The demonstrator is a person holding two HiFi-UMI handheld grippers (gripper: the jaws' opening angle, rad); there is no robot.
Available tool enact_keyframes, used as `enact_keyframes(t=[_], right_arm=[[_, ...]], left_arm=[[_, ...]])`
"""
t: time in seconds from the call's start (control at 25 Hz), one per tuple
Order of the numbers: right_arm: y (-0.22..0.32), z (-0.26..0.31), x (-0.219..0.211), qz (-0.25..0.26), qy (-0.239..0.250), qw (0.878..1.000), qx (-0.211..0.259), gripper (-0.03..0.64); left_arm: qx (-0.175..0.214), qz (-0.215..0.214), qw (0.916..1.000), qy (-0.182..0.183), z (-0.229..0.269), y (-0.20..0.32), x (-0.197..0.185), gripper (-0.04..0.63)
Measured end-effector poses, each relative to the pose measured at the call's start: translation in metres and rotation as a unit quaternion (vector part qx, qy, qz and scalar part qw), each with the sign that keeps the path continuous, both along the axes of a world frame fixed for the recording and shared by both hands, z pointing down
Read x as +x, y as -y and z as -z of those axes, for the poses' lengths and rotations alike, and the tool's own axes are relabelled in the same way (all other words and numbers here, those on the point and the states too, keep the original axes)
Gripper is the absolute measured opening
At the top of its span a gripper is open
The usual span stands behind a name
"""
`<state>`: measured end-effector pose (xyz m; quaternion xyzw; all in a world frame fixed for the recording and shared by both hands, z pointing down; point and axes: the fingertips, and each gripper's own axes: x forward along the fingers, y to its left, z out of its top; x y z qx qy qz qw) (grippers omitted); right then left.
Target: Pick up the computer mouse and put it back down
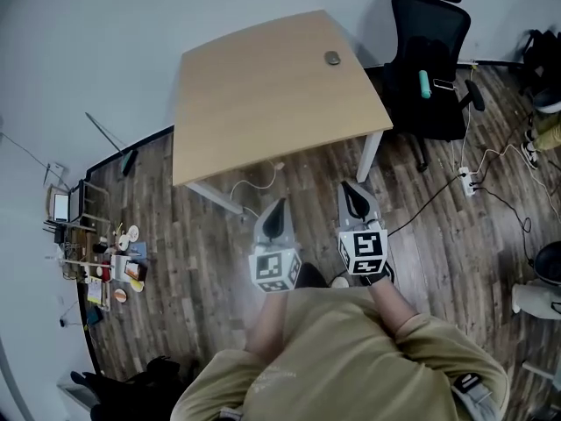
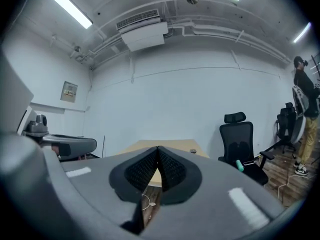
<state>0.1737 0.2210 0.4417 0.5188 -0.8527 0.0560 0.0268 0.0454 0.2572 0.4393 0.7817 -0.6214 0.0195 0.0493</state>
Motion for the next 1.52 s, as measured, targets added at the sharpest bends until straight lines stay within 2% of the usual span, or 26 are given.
enact_keyframes(t=[0.2,0.44,0.84,1.24,1.36,1.52], right_arm=[[0.029,-0.004,-0.002,0.004,0.002,1.000,-0.009,0.006],[0.109,-0.015,-0.016,-0.013,0.010,0.999,-0.027,0.008],[0.255,0.011,-0.112,-0.009,-0.008,1.000,-0.021,0.006],[0.349,0.024,-0.195,-0.016,-0.031,0.999,0.004,0.006],[0.362,0.022,-0.200,-0.013,-0.040,0.999,0.001,0.008],[0.390,0.023,-0.187,-0.031,-0.035,0.999,-0.001,0.006]], left_arm=[[-0.006,-0.011,0.9999,-0.007,-0.006,0.035,0.000,0.002],[-0.014,-0.020,0.9995,-0.020,-0.021,0.110,-0.024,0.002],[-0.001,-0.037,0.9987,-0.036,0.008,0.271,-0.107,0.002],[0.006,-0.067,0.9960,-0.060,0.014,0.368,-0.187,0.002],[0.005,-0.071,0.9953,-0.065,0.015,0.389,-0.191,0.002],[-0.006,-0.095,0.9936,-0.061,0.010,0.417,-0.174,0.002]])
